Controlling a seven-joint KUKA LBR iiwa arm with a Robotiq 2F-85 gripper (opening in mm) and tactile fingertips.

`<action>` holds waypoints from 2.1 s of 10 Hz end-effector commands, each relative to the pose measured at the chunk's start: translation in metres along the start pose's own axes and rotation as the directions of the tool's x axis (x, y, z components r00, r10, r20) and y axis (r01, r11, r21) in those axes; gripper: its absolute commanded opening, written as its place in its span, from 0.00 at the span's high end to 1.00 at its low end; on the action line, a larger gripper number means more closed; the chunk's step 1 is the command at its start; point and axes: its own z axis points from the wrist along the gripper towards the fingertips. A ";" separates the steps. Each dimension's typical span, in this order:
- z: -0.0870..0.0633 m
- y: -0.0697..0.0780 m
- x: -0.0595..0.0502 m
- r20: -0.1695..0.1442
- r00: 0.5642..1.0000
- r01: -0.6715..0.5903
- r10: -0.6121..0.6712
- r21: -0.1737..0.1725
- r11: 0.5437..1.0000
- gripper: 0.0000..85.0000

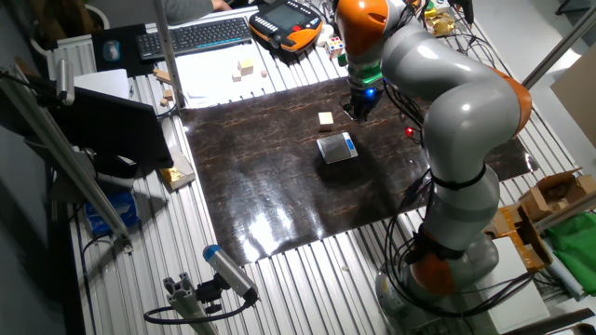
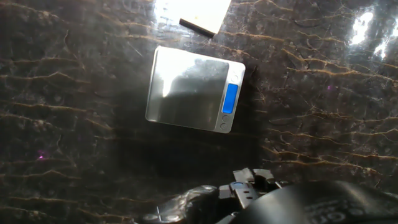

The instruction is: Place the block on the scale

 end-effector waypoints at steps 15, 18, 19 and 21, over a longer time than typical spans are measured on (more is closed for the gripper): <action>0.000 0.000 0.000 0.081 0.991 -0.102 0.110 -0.098 0.990 0.98; 0.000 0.000 0.000 0.104 0.979 -0.162 0.175 -0.126 0.979 0.98; 0.000 0.000 0.000 0.124 0.974 -0.174 0.188 -0.119 0.978 0.98; 0.000 0.000 0.000 0.146 0.967 -0.199 0.211 -0.093 0.976 0.98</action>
